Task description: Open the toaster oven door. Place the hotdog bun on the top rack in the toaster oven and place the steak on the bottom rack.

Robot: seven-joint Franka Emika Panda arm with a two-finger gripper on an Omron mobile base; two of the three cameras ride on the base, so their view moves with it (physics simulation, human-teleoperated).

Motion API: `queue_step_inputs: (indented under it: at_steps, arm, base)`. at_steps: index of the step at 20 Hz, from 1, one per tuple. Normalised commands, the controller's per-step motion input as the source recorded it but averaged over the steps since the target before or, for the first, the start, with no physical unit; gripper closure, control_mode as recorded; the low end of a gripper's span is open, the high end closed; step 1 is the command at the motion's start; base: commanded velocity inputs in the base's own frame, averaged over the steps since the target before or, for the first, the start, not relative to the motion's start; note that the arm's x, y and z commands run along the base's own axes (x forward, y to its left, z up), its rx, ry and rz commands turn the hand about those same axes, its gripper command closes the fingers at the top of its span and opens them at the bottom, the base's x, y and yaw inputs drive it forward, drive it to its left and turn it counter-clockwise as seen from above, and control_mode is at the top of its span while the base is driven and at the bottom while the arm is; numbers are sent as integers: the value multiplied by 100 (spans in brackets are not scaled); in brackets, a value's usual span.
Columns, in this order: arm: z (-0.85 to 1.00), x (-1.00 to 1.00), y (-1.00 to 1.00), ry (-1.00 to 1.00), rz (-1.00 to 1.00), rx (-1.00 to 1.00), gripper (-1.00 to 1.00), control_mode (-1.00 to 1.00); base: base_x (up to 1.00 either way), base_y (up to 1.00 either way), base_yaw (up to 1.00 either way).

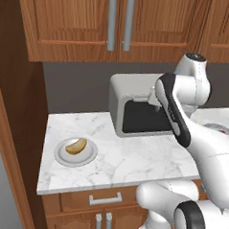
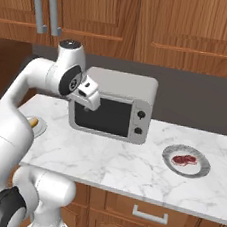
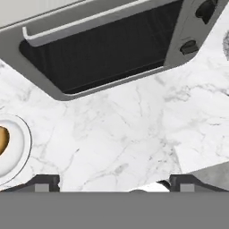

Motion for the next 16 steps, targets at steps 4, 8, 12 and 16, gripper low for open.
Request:
queue_step_inputs:
  at_steps: [4, 8, 12, 16]
  arm:
    - [3, -10, -29, -8, -40, 23, -100, -100]
    - [8, -6, -33, -9, -30, 34, -100, -100]
    - [1, -1, -33, -11, -20, 28, -100, -100]
    - [0, 20, -9, -3, -29, 9, -100, -100]
  base:
    - [0, 0, 0]
    - [0, 0, 0]
    - [0, 0, 0]
    - [0, 0, 0]
